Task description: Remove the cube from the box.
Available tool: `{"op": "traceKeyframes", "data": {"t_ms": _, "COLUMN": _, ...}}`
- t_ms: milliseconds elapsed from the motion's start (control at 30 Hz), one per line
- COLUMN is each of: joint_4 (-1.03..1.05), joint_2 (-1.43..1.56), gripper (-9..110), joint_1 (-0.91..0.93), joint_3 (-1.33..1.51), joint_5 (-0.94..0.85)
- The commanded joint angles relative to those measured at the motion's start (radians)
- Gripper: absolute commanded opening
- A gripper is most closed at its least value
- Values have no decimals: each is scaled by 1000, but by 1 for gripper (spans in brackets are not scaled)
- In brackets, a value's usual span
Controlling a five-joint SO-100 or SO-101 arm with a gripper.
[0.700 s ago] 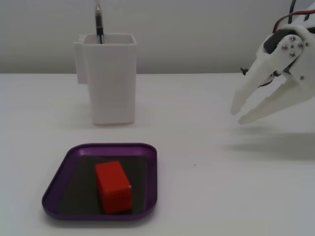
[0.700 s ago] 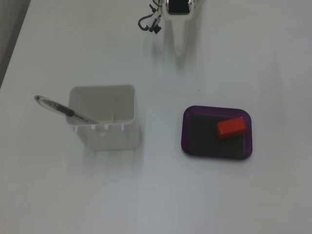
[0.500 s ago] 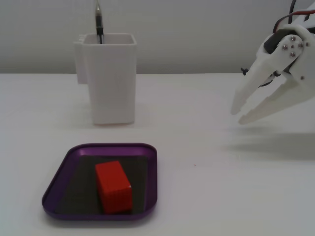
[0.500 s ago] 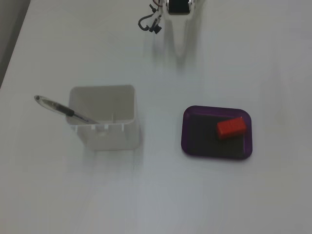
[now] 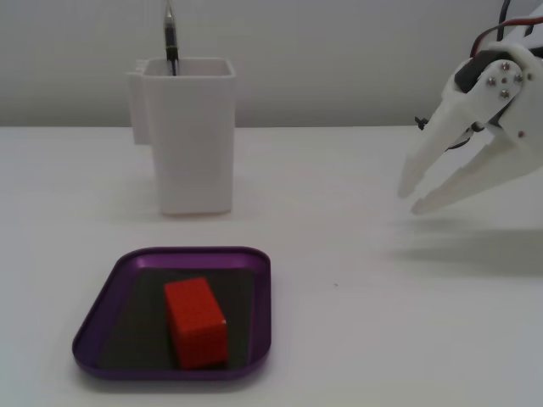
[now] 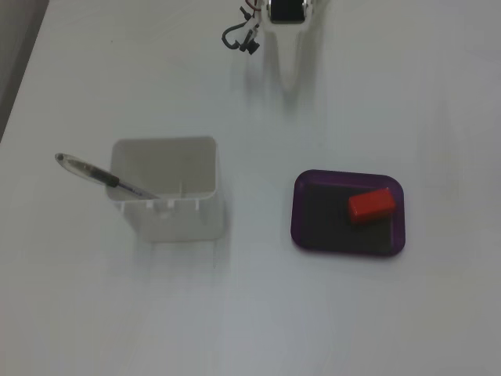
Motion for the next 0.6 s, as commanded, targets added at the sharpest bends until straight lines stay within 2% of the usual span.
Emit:
{"op": "traceKeyframes", "data": {"t_ms": 0, "joint_4": -12, "joint_2": 71, "gripper": 2, "joint_1": -6, "joint_3": 12, "joint_5": 2}}
{"op": "traceKeyframes", "data": {"t_ms": 133, "joint_4": 0, "joint_2": 69, "gripper": 2, "joint_1": -5, "joint_3": -2, "joint_5": 0}}
{"op": "traceKeyframes", "data": {"t_ms": 433, "joint_4": 0, "joint_2": 54, "gripper": 2, "joint_1": 3, "joint_3": -279, "joint_5": -9}}
{"op": "traceKeyframes", "data": {"t_ms": 567, "joint_4": 0, "joint_2": 49, "gripper": 2, "joint_1": 0, "joint_3": -310, "joint_5": -49}}
